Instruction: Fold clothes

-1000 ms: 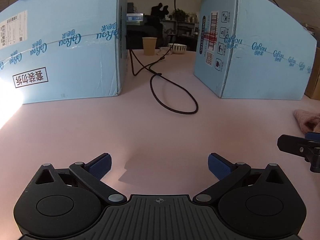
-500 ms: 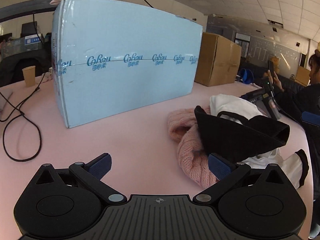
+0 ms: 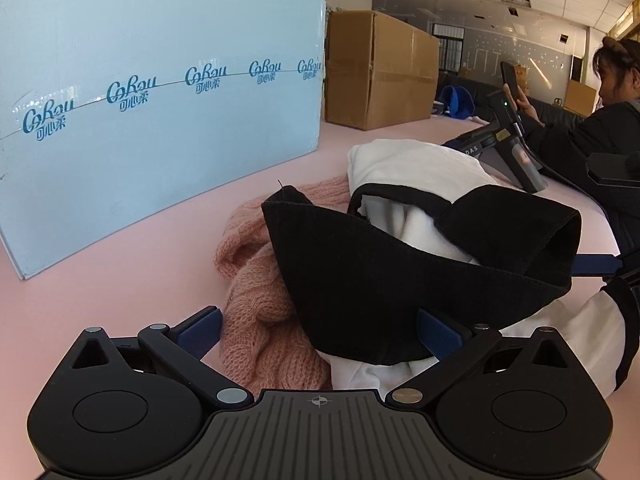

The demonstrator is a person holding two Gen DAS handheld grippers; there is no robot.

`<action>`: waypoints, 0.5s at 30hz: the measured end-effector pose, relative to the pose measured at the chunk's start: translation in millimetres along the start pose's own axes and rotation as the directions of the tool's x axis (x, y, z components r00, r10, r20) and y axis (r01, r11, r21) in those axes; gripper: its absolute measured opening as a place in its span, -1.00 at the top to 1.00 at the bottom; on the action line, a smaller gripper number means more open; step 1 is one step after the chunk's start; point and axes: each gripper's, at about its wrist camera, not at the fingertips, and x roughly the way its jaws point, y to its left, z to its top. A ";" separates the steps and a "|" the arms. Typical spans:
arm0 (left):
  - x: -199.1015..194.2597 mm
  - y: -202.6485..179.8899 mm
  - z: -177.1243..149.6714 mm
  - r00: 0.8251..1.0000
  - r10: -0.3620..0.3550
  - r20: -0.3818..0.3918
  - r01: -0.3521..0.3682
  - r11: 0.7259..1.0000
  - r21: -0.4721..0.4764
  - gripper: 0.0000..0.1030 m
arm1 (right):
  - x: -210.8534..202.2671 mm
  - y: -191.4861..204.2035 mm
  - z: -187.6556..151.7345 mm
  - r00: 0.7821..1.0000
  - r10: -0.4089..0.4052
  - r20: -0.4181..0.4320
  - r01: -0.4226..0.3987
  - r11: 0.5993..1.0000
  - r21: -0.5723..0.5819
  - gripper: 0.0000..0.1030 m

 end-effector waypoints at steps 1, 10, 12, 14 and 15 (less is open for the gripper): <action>-0.7 -1.3 1.0 1.000 -0.005 0.005 0.005 1.000 0.011 -1.00 | 4.4 0.2 -1.1 1.000 0.007 0.009 -0.006 1.000 -0.007 -0.81; 2.1 -21.6 -8.1 0.998 0.046 0.053 -0.053 0.987 0.148 -0.73 | 27.2 -18.1 -6.7 0.998 -0.023 -0.058 0.031 0.989 0.147 -0.65; 2.7 -21.1 -6.4 0.998 0.051 0.033 -0.054 0.992 0.116 -0.58 | 30.0 -20.3 -9.3 0.997 0.003 -0.076 0.008 0.991 0.133 -0.73; 2.0 -16.4 -4.5 0.999 0.032 0.020 -0.033 0.998 0.061 -0.35 | 32.4 -15.7 -11.9 0.996 0.022 -0.084 -0.014 0.996 0.093 -0.84; 1.6 -14.2 -3.7 1.000 0.022 0.015 -0.022 0.999 0.037 -0.17 | 33.8 -12.9 -12.9 0.996 0.019 -0.086 -0.013 0.997 0.077 -0.85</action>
